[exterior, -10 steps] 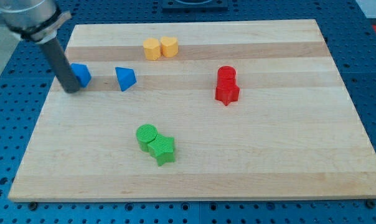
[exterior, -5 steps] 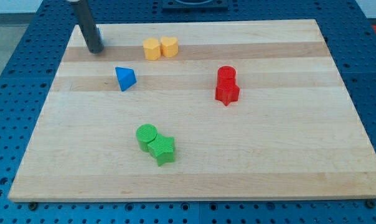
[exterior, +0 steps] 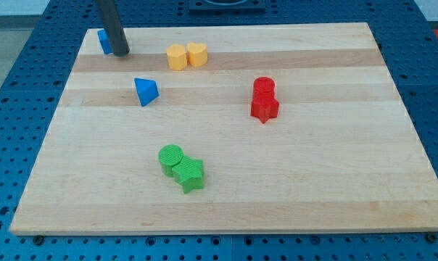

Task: Place a blue cube to the top left corner of the board

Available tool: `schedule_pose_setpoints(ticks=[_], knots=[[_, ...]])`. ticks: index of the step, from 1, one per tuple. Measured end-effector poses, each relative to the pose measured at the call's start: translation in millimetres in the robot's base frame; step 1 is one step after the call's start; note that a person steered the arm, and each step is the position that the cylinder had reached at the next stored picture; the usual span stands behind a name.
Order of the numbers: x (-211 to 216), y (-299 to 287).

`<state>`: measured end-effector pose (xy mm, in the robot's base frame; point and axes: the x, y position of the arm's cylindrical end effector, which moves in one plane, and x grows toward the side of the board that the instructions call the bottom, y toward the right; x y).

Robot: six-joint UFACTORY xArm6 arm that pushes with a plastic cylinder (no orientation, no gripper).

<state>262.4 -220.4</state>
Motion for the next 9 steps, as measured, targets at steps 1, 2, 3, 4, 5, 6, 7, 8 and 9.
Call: schedule_pose_setpoints(ticks=[1, 2, 3, 4, 5, 6, 7, 8, 9], knots=[[-1.7, -34.3], [-4.8, -63.0], [1.3, -72.1], [26.5, -58.5], [29.7, -14.6], [12.2, 37.5], [-11.8, 52.8], [-26.6, 47.5], [-34.6, 33.6]])
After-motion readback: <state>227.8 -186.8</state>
